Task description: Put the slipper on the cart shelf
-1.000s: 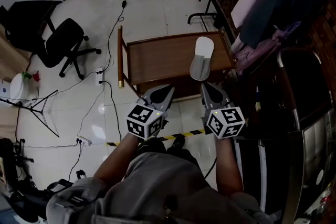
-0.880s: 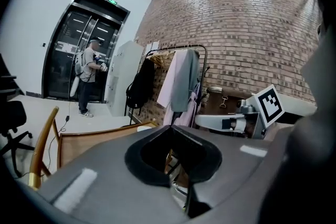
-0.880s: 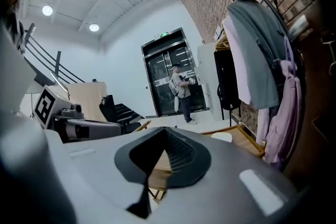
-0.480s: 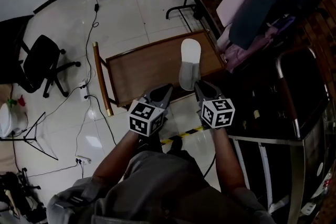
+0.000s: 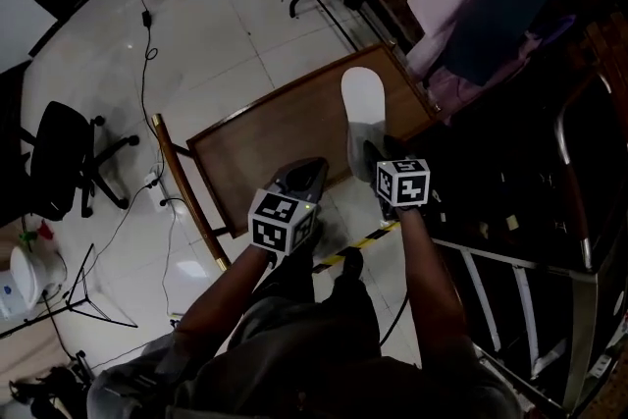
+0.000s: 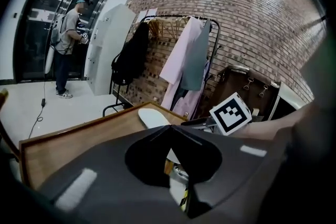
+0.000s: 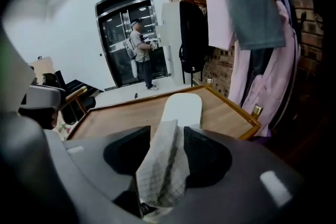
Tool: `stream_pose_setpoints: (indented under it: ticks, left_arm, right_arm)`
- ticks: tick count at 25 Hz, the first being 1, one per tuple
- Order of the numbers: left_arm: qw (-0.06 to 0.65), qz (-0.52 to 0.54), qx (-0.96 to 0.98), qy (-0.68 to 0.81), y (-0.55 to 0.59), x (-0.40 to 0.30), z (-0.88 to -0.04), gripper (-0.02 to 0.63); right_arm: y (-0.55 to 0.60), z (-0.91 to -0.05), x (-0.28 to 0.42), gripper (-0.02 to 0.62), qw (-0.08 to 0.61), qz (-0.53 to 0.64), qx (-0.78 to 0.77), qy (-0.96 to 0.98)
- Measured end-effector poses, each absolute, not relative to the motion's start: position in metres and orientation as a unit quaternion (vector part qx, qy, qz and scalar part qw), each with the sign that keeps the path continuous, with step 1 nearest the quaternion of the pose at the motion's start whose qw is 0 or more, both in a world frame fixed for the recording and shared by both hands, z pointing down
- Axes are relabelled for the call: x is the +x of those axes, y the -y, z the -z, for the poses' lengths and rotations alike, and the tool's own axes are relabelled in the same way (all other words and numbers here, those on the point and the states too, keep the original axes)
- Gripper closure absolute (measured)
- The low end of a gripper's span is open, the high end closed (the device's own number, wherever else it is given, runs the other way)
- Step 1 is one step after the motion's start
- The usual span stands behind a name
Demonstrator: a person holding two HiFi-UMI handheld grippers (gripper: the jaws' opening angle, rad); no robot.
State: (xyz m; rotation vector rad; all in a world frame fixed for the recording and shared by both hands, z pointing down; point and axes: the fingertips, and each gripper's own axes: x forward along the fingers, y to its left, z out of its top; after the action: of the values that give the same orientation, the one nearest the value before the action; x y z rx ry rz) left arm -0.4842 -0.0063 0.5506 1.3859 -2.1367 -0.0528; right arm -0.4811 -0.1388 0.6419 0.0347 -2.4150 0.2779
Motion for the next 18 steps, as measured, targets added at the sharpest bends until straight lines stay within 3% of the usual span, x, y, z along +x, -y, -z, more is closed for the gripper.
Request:
stream_pose_setpoints:
  ticks: [7, 12, 18]
  left_arm:
    - [0.312, 0.013, 0.530, 0.788, 0.004, -0.502, -0.567, 0.598]
    - [0.315, 0.014, 0.542, 0.779, 0.007, -0.504, -0.564, 0.598]
    - [0.312, 0.015, 0.571, 0.760, 0.013, -0.498, -0.557, 0.598]
  right_arm:
    - [0.146, -0.684, -0.506, 0.425, 0.376, -0.103, 0.054, 0.919]
    - [0.147, -0.686, -0.504, 0.581, 0.392, -0.068, 0.059, 0.915]
    - [0.132, -0.640, -0.479, 0.586, 0.356, -0.081, 0.050, 0.930]
